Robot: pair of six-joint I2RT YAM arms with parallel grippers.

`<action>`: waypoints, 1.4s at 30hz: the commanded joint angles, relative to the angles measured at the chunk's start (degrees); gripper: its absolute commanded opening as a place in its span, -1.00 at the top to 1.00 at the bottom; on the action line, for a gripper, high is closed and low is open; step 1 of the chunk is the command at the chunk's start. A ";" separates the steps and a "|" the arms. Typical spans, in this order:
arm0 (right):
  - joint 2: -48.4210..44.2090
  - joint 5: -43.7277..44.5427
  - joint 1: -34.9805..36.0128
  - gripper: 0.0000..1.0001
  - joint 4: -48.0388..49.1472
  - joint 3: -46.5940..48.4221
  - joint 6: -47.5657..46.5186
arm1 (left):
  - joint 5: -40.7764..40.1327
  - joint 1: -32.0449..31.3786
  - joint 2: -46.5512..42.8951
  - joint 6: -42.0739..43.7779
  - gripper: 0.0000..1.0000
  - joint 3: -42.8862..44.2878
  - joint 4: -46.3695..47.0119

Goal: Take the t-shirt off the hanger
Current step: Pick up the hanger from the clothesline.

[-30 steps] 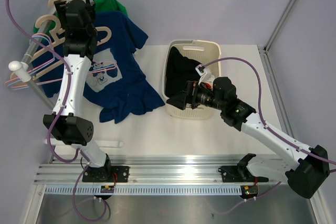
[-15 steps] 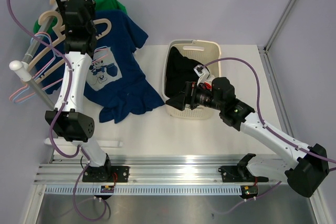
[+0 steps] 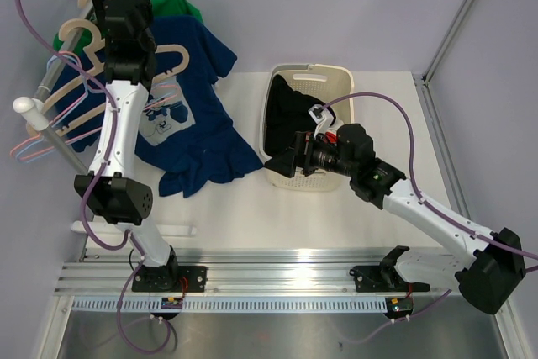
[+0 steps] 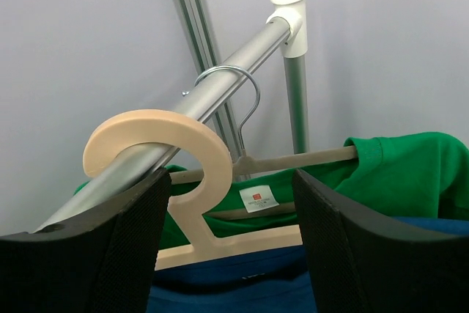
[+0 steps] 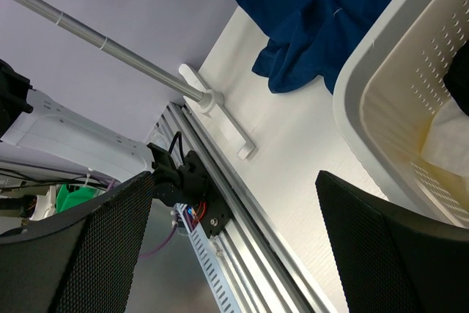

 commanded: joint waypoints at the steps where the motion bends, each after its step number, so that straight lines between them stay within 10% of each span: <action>1: 0.40 -0.35 0.75 -0.96 2.13 0.94 -0.83 | -1.56 0.28 1.57 3.01 -0.36 3.43 4.36; 13: 0.49 -1.23 0.75 -0.96 2.31 0.85 -0.47 | -8.77 0.28 6.59 6.61 -0.18 6.68 8.58; 22: -0.39 -0.71 0.84 -0.96 1.87 0.85 -0.82 | -3.78 0.10 2.91 4.07 0.98 3.09 12.01; 42: -1.01 0.00 0.84 -0.96 1.34 1.03 -1.53 | 8.98 -1.48 -6.77 -9.81 1.00 0.54 9.81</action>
